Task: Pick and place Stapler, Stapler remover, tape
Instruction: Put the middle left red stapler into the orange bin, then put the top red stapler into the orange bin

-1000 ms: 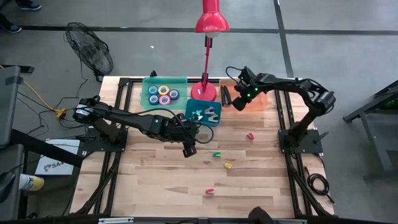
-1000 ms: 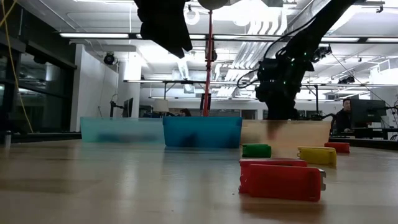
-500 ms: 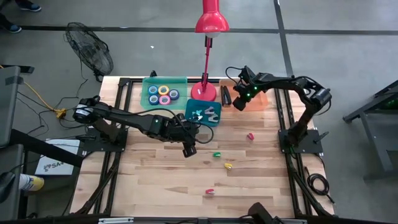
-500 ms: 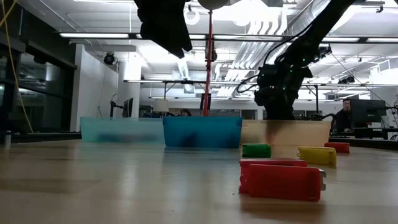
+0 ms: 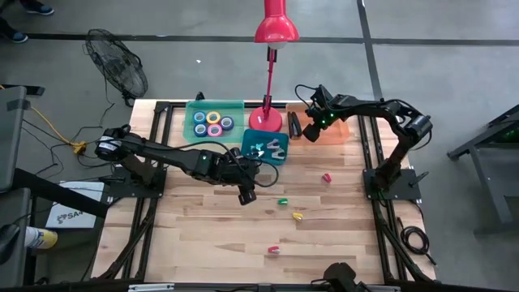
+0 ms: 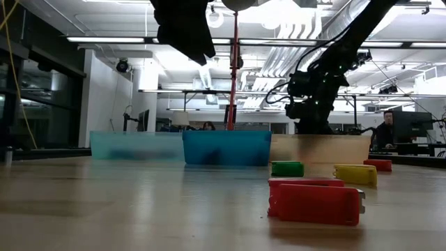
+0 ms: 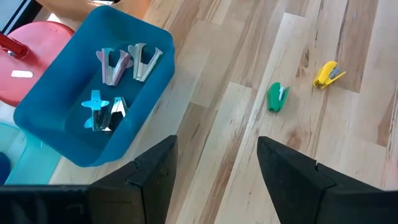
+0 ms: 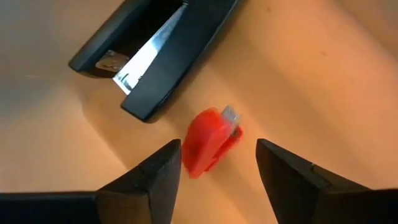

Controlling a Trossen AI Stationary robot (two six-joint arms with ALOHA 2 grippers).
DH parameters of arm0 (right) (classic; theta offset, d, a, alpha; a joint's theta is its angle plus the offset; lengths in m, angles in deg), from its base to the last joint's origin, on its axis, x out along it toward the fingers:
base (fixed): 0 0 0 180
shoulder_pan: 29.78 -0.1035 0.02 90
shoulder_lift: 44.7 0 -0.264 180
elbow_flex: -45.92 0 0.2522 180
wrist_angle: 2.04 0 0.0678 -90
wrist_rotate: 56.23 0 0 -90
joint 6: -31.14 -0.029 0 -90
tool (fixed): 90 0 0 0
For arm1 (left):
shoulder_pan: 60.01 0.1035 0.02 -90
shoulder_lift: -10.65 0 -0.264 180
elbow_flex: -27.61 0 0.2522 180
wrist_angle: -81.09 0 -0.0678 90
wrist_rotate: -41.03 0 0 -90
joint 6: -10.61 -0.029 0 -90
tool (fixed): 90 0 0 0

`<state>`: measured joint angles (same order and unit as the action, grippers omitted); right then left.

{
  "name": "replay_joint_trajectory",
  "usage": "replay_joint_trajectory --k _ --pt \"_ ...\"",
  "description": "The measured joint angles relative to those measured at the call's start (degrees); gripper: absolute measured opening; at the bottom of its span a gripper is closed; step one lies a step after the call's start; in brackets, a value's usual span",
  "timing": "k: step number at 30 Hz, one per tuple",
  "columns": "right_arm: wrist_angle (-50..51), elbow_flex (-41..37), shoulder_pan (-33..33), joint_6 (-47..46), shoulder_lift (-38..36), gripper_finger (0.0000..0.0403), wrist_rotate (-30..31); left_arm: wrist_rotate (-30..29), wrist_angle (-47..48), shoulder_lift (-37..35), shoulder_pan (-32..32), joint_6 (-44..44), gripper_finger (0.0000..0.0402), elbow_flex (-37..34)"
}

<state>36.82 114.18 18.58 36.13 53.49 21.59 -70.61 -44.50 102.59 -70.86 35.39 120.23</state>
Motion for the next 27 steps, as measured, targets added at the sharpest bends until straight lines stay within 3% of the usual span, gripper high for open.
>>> replay_joint_trajectory --k 9,18,27 --pt "0.36 0.18 0.00 -0.28 0.02 0.0201 2.58 -0.12 0.00 0.00 0.00 -0.02 0.0218 0.00" --pt "3.91 5.33 0.48 -1.60 -3.03 0.0202 3.08 -0.14 0.25 0.00 0.00 0.00 0.0218 -0.01" --pt "17.90 8.79 -0.01 -3.27 -11.91 0.0202 2.05 0.08 2.51 0.00 0.00 2.66 0.0218 -0.01"
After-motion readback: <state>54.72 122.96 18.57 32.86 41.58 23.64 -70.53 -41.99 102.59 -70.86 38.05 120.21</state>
